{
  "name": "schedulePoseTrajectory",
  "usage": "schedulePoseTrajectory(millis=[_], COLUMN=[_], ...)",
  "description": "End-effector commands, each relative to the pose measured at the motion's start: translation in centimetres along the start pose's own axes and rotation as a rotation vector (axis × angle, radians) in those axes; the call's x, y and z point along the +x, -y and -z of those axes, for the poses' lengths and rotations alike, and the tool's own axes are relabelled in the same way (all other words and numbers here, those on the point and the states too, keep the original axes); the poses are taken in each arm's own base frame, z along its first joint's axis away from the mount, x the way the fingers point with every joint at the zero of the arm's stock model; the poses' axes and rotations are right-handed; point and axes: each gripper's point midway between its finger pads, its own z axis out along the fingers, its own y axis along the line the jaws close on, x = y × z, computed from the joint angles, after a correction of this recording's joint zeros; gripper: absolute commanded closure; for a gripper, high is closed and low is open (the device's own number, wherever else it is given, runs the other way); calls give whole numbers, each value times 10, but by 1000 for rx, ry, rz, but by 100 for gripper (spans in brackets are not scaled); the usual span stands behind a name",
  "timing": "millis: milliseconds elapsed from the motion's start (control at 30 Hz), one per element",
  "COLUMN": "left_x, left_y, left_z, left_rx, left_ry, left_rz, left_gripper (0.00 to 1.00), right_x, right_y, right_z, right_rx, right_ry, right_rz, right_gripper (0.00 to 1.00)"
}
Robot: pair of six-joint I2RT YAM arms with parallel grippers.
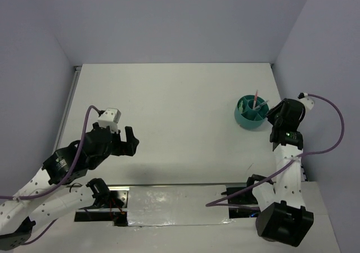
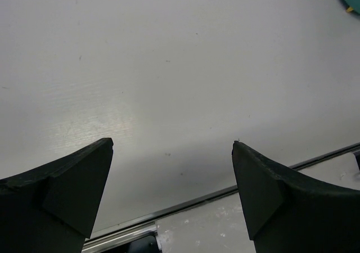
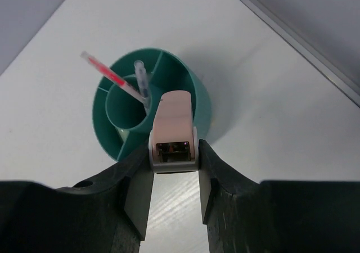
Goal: Sort the stationery into containers
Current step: Place the stapler in the storage box.
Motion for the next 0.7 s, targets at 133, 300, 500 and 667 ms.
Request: schedulePoseTrajectory(millis=[133,300,500,667], left_x=[-24,-30,-33,-32], left_y=[8,5,3,5], left_z=[16,28,33,33], left_rx=[87,114,130,138], left_ry=[119,175,201,198], left_rz=[37,69,82,74], left_gripper=[1,1,1,1], right_x=[-49,-34,-30,-13], right_y=[-26,-1,-10,-17], right_z=[-24,-45,-49,-62], right_rx=[-103,-41,-152,-195], right_ry=[167,146,146,63], right_rz=[42,-14,-9,6], right_gripper=[100,100,99,97])
